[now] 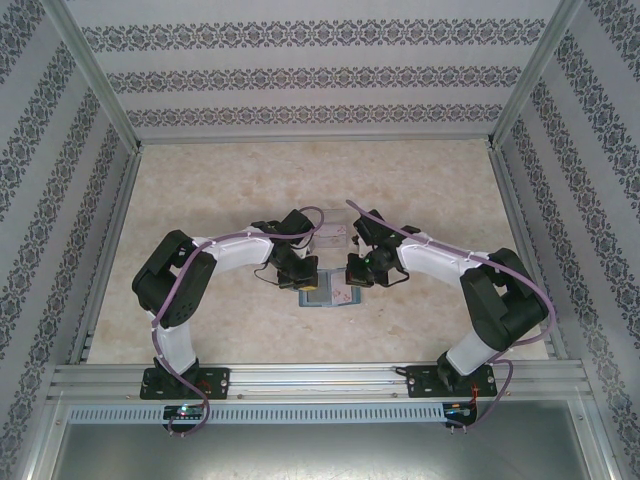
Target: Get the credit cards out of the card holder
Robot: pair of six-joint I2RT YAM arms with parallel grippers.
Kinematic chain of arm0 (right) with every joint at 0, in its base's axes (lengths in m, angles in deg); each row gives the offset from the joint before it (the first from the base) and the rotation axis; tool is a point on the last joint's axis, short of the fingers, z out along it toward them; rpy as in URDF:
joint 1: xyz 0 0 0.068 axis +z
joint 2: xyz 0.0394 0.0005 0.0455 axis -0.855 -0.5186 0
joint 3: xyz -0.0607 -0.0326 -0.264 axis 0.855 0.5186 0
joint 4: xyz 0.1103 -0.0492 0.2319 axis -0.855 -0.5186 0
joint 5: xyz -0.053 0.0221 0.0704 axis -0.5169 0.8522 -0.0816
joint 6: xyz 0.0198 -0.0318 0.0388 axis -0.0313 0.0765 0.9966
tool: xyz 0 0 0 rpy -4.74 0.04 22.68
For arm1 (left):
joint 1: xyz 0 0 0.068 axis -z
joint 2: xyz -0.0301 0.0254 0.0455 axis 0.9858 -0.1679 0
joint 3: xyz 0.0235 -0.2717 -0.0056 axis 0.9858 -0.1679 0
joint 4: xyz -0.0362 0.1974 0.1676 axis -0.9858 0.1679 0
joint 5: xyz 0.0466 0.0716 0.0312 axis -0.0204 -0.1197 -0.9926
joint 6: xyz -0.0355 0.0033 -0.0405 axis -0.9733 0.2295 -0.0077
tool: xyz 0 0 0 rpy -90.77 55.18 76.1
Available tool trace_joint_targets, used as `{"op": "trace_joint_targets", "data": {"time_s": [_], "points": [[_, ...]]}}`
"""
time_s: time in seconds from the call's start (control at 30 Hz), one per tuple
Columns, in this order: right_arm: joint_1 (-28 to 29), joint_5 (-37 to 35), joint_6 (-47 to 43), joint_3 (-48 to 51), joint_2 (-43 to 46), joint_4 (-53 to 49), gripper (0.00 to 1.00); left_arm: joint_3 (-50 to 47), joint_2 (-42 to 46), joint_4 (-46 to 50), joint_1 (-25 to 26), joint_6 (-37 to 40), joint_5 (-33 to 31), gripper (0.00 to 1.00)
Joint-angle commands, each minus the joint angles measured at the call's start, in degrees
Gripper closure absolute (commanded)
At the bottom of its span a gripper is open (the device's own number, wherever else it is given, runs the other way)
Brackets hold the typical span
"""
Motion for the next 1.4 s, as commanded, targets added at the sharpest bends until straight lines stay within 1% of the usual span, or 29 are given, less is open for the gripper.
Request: {"op": "trace_joint_targets", "data": {"time_s": [0.0, 0.33, 0.43, 0.5, 0.6, 0.7, 1.0, 1.37], "points": [[-0.1, -2.9, -0.9, -0.9, 1.2, -2.9, 0.95, -0.2, -1.7, 3.5, 0.6, 1.2, -1.9, 1.0], [1.1, -2.1, 0.5, -1.5, 1.2, -1.7, 0.93, -0.3, -1.8, 3.4, 0.7, 1.1, -1.9, 1.0], [1.5, -1.3, 1.2, -1.6, 1.4, -1.1, 0.9, -0.3, -2.0, 3.3, 0.7, 1.1, -1.8, 1.0], [1.7, -0.6, 1.9, -1.6, 1.6, -0.6, 0.86, -0.3, -2.1, 3.2, 0.7, 1.1, -1.7, 1.0], [2.0, 0.3, 2.6, -1.6, 1.9, -0.1, 0.83, -0.2, -2.2, 3.2, 0.7, 1.1, -1.7, 1.0], [2.4, 0.8, 3.1, -1.7, 1.9, 0.1, 0.81, -0.4, -2.2, 3.1, 0.8, 1.1, -1.6, 1.0], [3.1, 1.7, 4.1, -1.9, 2.8, -0.2, 0.8, -0.5, -2.4, 2.7, 0.8, 1.0, -1.4, 1.0], [4.1, 1.8, 4.0, -1.9, 2.8, -1.1, 0.81, -0.3, -3.0, 2.5, 0.8, 1.2, -1.0, 1.0]]}}
